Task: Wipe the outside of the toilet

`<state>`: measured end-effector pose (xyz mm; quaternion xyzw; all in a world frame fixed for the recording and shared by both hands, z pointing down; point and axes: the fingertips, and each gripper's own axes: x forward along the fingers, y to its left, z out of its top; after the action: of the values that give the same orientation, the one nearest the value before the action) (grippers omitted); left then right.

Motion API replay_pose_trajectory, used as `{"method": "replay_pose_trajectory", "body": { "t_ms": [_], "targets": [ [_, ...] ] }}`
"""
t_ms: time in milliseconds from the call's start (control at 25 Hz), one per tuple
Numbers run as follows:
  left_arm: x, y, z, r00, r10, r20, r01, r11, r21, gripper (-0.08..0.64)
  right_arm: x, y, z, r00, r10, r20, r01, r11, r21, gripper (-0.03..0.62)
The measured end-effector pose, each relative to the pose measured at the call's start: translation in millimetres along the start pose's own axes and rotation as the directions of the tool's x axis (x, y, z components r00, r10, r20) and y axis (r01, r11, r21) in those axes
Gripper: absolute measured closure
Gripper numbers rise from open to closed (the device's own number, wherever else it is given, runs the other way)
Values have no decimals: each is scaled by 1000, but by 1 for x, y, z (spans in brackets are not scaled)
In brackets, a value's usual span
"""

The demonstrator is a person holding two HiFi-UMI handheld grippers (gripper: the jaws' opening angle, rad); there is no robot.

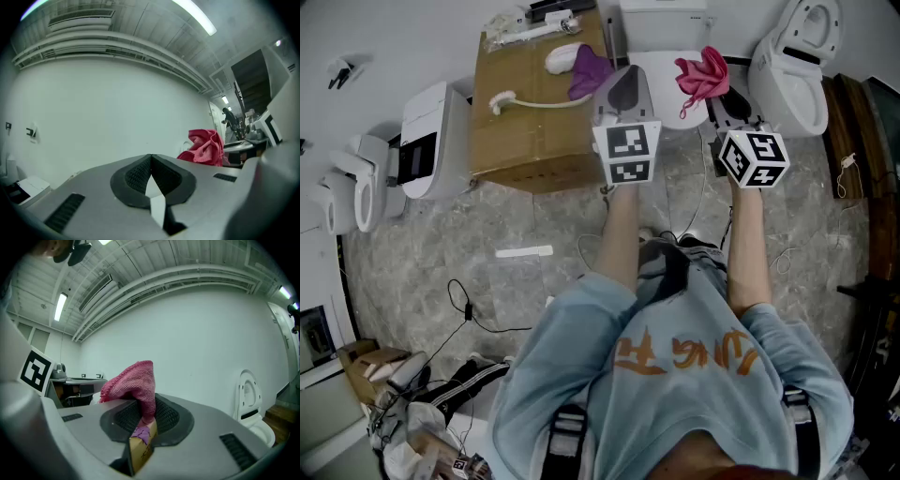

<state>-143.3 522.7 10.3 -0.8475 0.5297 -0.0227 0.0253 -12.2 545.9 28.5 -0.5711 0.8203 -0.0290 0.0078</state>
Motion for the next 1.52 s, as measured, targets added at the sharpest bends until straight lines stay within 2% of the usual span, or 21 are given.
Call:
{"method": "replay_pose_trajectory", "body": {
  "t_ms": [240, 520, 720, 1000, 1120, 1200, 1320, 1520],
  "targets": [
    [6, 18, -5, 1000, 12, -10, -12, 1000, -19, 535, 12, 7, 1, 1000, 14, -2, -14, 1000, -14, 515],
    [19, 27, -14, 999, -25, -24, 24, 999, -37, 535, 14, -11, -9, 997, -82, -11, 82, 996, 22, 515],
    [26, 40, -7, 1000, -26, -14, 25, 999, -40, 535, 22, -28, 9, 991, -134, 20, 133, 990, 37, 515],
    [53, 72, -20, 1000, 23, -19, -24, 997, -68, 534, 67, -24, 1, 997, -81, 11, 81, 997, 1, 514],
    [69, 85, -37, 999, 45, -25, -46, 997, -62, 535, 90, -30, -1, 996, -49, 69, 46, 998, 40, 514],
    [75, 90, -40, 998, 59, -39, -61, 996, -66, 535, 99, -29, 7, 995, -29, 90, 29, 1000, 1, 514],
    [87, 99, -39, 995, 83, -57, -88, 993, -74, 535, 121, -28, 11, 998, 4, 68, -1, 999, -38, 514],
    [134, 112, -57, 989, 115, -92, -124, 988, -95, 535, 173, -50, -15, 998, 64, 21, -64, 998, -9, 514]
  ]
}}
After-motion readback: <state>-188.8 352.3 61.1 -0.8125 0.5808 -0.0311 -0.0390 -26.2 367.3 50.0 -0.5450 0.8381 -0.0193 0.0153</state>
